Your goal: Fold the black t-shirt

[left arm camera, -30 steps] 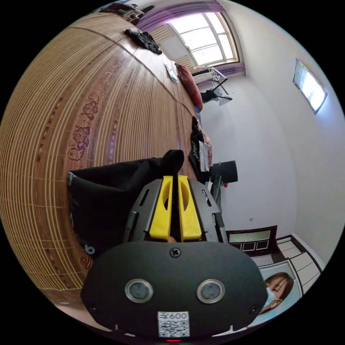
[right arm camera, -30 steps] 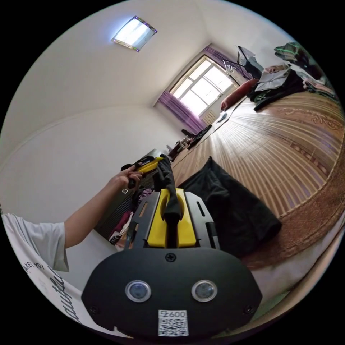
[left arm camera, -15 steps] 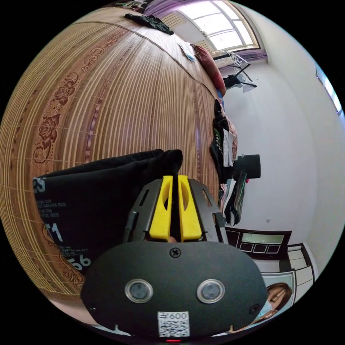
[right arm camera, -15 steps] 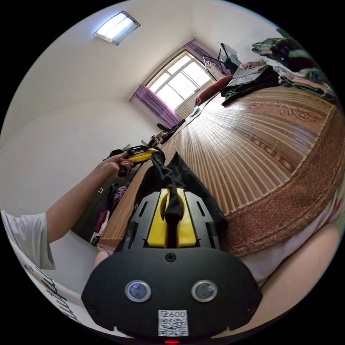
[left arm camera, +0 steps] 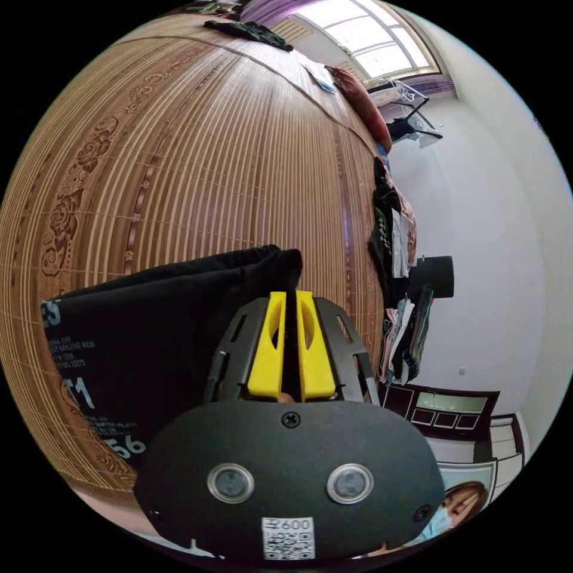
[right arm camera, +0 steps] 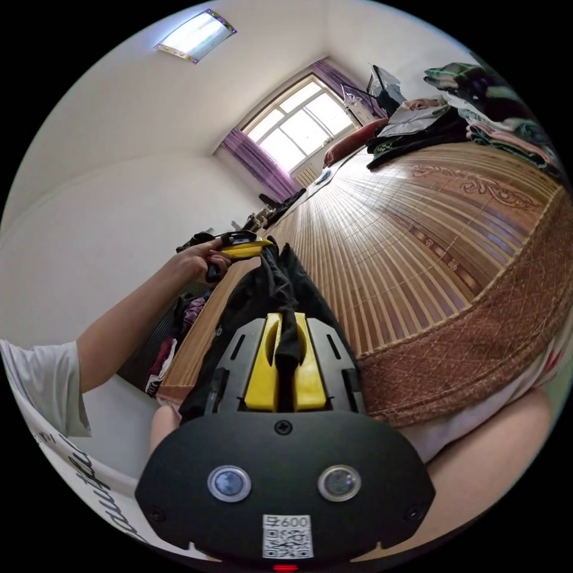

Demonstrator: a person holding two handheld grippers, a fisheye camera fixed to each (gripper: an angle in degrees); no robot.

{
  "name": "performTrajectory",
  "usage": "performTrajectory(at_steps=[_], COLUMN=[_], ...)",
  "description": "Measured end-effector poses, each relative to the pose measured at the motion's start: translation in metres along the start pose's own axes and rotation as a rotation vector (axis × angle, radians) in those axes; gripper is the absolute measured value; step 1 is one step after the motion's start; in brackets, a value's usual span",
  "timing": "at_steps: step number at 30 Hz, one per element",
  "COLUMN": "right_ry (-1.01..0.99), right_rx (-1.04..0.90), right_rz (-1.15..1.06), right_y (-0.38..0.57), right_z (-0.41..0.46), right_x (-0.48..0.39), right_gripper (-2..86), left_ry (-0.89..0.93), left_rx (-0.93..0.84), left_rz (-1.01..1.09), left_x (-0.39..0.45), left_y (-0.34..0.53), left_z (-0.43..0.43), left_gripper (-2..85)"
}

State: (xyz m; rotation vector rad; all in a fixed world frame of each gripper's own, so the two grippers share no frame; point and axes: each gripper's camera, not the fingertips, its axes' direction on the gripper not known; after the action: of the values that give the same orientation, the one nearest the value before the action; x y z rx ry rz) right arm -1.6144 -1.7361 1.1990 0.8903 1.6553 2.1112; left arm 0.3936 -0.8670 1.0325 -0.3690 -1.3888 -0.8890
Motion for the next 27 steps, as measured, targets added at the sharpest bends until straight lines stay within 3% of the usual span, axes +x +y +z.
performTrajectory(at_steps=[4, 7, 12, 17, 21, 24, 27], right_ry=[-0.006, 0.004, 0.114, 0.326, 0.455, 0.365, 0.166], right_rx=[-0.035, -0.037, -0.05, -0.096, -0.048, 0.024, -0.042], right_rz=[0.03, 0.04, -0.042, -0.224, -0.301, -0.368, -0.398], right_y=[0.015, 0.028, 0.046, 0.081, 0.093, 0.089, 0.059], right_z=[0.016, 0.022, 0.031, 0.07, 0.073, 0.075, 0.115], right_x=[-0.016, -0.03, -0.067, -0.137, -0.183, -0.218, -0.241], right_gripper=[-0.7, -0.7, -0.8, -0.7, -0.1, 2.1, 8.7], left_ry=[0.106, 0.136, -0.121, -0.464, -0.418, -0.326, -0.322], left_rx=[0.089, 0.176, 0.171, 0.101, 0.059, 0.049, 0.053], left_rz=[-0.079, 0.009, 0.301, 0.473, 0.588, 0.622, 0.717], left_x=[-0.021, -0.003, 0.017, -0.029, -0.051, -0.063, -0.06], left_y=[0.009, 0.024, 0.056, 0.111, 0.141, 0.154, 0.174], left_z=[0.01, -0.011, -0.071, -0.124, -0.148, -0.162, -0.174], left_gripper=[6.3, 7.4, 8.5, 13.4, 13.6, 13.1, 10.1])
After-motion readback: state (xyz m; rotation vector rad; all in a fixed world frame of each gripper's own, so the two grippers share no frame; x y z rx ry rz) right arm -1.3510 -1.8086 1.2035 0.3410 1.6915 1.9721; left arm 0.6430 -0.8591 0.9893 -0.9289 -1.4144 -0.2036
